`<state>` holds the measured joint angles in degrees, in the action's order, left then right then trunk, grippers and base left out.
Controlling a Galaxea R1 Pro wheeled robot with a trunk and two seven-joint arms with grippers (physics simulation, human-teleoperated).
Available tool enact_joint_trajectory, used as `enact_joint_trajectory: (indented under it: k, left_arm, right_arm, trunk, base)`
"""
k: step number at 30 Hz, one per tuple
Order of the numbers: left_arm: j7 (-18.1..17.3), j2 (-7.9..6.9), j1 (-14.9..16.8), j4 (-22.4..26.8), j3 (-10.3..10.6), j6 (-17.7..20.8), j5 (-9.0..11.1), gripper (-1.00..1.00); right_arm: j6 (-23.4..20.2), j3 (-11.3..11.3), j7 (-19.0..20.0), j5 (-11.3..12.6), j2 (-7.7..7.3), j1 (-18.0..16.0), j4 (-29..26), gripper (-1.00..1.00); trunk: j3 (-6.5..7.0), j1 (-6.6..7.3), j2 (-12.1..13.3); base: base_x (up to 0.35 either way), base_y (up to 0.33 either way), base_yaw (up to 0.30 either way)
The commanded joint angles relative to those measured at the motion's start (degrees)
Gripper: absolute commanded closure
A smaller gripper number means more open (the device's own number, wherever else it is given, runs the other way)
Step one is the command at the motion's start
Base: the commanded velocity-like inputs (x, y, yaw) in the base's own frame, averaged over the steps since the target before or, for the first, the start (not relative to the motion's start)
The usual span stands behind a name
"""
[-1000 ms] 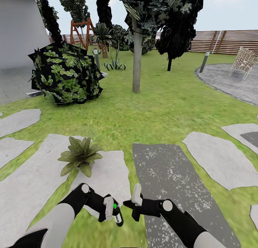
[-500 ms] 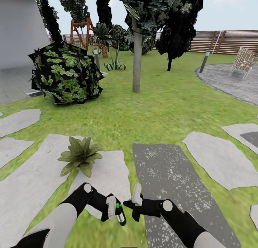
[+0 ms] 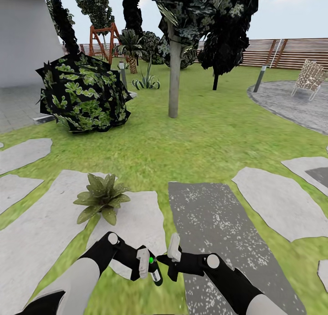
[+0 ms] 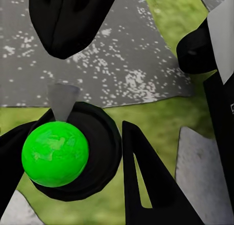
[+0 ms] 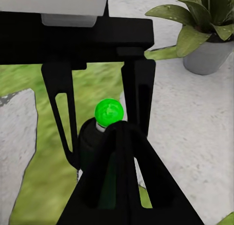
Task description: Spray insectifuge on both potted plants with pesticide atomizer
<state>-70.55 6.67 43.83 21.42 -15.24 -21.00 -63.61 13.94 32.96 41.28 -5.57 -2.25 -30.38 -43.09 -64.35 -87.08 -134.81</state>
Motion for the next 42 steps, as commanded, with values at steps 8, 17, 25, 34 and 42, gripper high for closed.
enact_joint_trajectory:
  k: [8,17,25,34,42]
  left_arm:
    - [-0.2,0.83,0.0,0.1,-0.5,-0.2,-0.4,1.0]
    - [-0.2,0.88,0.0,0.1,-0.6,-0.2,-0.4,1.0]
    - [0.3,0.33,0.0,0.1,-0.2,-0.2,-0.7,1.0]
    - [0.6,-7.1,-2.4,0.2,-0.1,0.1,-1.2,1.0]
    - [1.1,-15.81,-5.3,0.0,-0.3,0.2,-1.3,1.0]
  right_arm:
    - [0.4,0.1,-0.2,-0.6,-0.04,0.0,-0.1,1.0]
    - [0.4,0.1,-0.2,-0.7,-0.07,0.0,0.0,1.0]
    - [0.5,0.1,-0.2,-0.6,-0.08,0.0,1.5,1.0]
    - [0.5,0.2,-0.2,-0.7,-0.17,0.0,1.9,1.0]
    - [0.5,0.3,-0.4,-0.7,-2.52,0.0,2.2,-1.0]
  trunk:
    - [-0.05,0.01,0.0]
    - [-0.05,0.01,0.0]
    - [-0.05,0.01,0.0]
    - [-0.05,0.01,0.0]
    - [-0.05,0.01,0.0]
  base:
    - [0.0,0.0,0.0]
    - [0.0,0.0,0.0]
    - [0.0,0.0,0.0]
    - [0.0,0.0,0.0]
    - [0.0,0.0,0.0]
